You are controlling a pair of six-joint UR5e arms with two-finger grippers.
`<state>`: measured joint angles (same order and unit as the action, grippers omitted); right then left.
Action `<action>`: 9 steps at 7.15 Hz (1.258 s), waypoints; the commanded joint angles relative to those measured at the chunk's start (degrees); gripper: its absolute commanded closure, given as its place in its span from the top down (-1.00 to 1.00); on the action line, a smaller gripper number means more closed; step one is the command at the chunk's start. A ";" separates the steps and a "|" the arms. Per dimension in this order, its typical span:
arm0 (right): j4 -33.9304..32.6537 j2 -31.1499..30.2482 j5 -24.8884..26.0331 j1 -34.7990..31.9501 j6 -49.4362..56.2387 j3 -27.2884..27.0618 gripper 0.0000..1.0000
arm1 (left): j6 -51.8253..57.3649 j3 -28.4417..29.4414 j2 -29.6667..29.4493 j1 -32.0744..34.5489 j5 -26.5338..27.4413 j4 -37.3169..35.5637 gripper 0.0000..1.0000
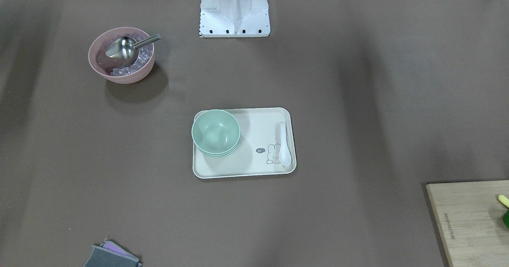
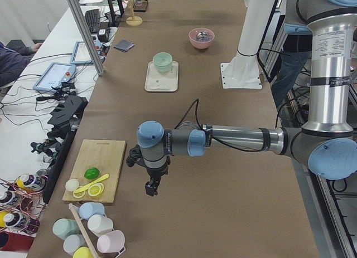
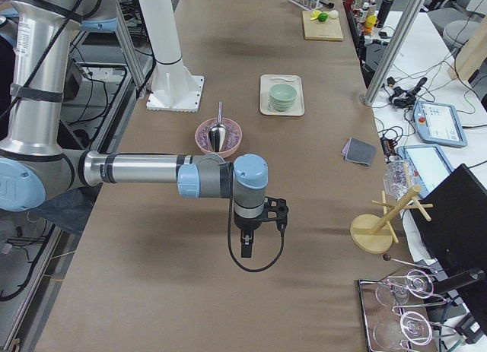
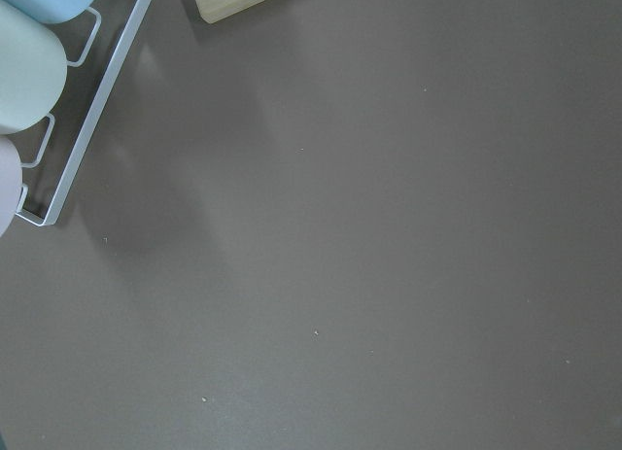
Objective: Stack green bowls together
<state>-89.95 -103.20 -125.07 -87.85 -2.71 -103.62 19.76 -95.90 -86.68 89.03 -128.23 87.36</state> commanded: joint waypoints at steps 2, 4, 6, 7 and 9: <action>-0.05 -0.07 -1.84 0.04 0.08 0.09 1.00 | 0.02 0.27 0.20 0.00 0.00 0.09 0.96; -0.05 -0.07 -2.64 0.13 0.08 0.09 1.00 | -0.16 0.45 0.37 0.09 0.00 0.00 0.96; -0.14 -0.24 -4.04 0.39 0.17 0.09 1.00 | -0.16 0.80 0.37 0.09 -0.09 0.00 0.96; -0.14 -0.24 -4.13 0.40 0.17 0.18 1.00 | -0.07 0.80 0.37 0.09 -0.09 0.09 0.96; -0.14 -0.24 -5.18 0.40 0.08 0.18 1.00 | -0.16 0.89 0.29 0.00 0.00 0.09 0.96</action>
<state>-90.08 -103.43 -129.66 -87.46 -2.57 -103.46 19.66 -95.02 -86.32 89.11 -128.33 87.47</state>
